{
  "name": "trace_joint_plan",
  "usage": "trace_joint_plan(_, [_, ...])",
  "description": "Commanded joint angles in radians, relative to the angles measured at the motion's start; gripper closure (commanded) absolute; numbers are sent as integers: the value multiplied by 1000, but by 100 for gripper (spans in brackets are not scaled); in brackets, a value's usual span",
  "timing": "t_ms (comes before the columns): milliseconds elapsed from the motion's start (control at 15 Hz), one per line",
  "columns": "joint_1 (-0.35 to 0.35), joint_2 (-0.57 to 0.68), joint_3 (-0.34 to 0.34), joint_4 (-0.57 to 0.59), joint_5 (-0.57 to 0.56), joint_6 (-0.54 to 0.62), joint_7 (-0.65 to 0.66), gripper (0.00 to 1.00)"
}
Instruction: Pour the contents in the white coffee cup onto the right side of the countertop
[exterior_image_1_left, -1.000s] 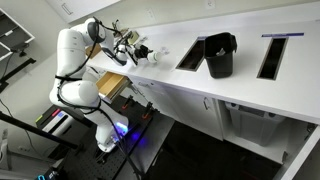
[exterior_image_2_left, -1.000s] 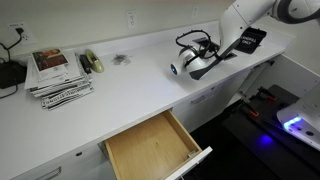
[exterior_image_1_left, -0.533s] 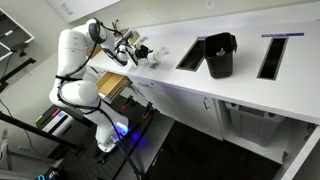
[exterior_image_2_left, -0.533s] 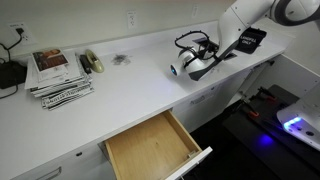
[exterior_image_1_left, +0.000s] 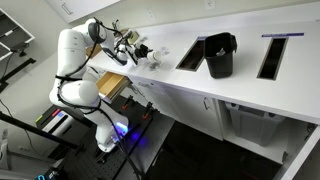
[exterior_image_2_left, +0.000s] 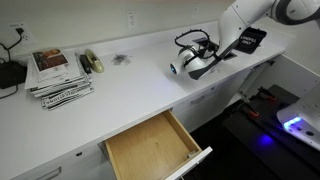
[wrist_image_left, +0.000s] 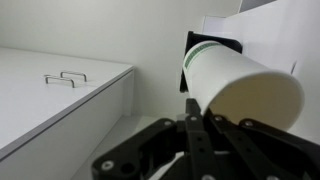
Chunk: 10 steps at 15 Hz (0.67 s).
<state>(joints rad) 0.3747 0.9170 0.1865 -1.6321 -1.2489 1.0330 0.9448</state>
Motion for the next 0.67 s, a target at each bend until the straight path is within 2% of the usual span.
trace_joint_plan(0, [-25,-121,24,-100,28,39,24,99])
trace_joint_plan(267, [-57,-249,57,-217,69,130,62,99])
trace_joint_plan(600, [-92,-438,84,-395,144,330,200,99])
